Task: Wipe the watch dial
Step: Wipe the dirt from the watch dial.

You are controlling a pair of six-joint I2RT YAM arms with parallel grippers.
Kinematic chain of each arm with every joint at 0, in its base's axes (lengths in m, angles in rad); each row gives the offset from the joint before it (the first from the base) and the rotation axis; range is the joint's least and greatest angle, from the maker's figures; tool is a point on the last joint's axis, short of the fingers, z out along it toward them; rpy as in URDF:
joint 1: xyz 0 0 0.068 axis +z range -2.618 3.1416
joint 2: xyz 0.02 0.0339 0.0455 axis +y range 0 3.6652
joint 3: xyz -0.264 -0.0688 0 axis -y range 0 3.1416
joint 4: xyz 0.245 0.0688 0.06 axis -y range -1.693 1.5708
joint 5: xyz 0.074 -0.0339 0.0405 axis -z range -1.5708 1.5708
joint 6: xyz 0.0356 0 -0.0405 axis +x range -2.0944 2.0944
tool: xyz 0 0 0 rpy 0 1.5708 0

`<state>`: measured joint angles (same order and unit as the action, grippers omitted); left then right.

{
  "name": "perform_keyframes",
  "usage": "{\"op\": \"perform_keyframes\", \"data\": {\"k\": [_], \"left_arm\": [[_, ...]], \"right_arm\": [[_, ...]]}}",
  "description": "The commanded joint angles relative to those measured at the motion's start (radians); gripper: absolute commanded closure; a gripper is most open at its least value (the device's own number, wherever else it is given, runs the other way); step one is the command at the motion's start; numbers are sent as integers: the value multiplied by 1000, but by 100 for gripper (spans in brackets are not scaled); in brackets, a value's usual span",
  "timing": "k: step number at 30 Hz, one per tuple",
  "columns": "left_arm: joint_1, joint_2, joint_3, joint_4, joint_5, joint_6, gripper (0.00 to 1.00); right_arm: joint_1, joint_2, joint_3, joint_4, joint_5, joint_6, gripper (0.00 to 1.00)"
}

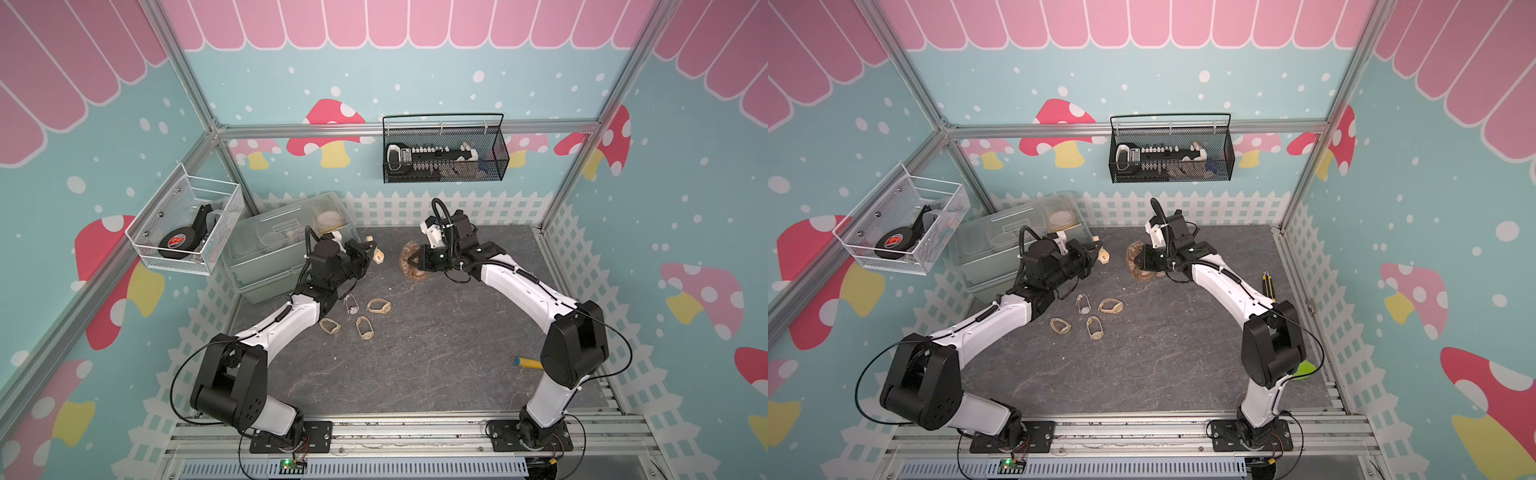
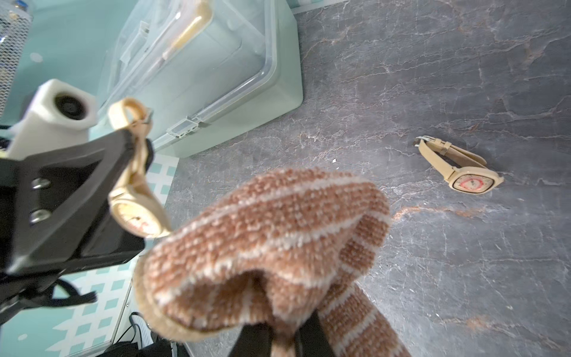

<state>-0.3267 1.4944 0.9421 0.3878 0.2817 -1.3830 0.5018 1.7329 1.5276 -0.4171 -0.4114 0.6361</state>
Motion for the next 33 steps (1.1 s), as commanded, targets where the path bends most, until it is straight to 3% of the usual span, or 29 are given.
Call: {"op": "perform_keyframes", "data": {"k": [1, 8, 22, 33], "left_arm": [[8, 32, -20, 123, 19, -73, 100], [5, 55, -10, 135, 22, -74, 100], [-26, 82, 41, 108, 10, -63, 100], [-34, 93, 60, 123, 11, -88, 100]], "right_arm": [[26, -69, -37, 25, -2, -12, 100], [63, -97, -20, 13, 8, -6, 100], [123, 100, 245, -33, -24, -13, 100], [128, 217, 256, -11, -17, -35, 100]]}}
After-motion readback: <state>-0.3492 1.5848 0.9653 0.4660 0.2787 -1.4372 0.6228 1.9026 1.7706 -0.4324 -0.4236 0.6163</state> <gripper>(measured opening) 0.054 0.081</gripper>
